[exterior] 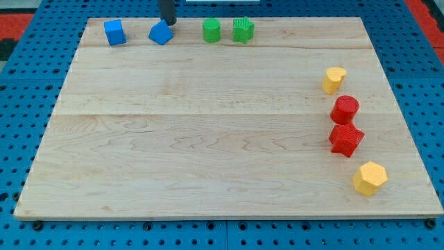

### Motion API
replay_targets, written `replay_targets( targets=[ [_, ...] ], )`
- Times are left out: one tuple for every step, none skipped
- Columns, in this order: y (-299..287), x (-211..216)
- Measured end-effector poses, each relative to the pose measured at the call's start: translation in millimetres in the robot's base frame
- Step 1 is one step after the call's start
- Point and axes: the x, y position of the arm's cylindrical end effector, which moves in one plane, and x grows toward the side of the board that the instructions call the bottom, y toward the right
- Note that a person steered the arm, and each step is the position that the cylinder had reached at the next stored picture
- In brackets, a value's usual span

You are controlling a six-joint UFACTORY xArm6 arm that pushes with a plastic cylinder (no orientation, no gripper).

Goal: Push the blue triangle slightly to the down

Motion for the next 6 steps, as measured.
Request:
replay_targets(
  targets=[
    [-0.5,14.3],
    [47.2,40.1],
    [30.9,51.7],
    [11.6,50.9],
    [4.7,50.0],
    [6.2,50.6]
  ],
)
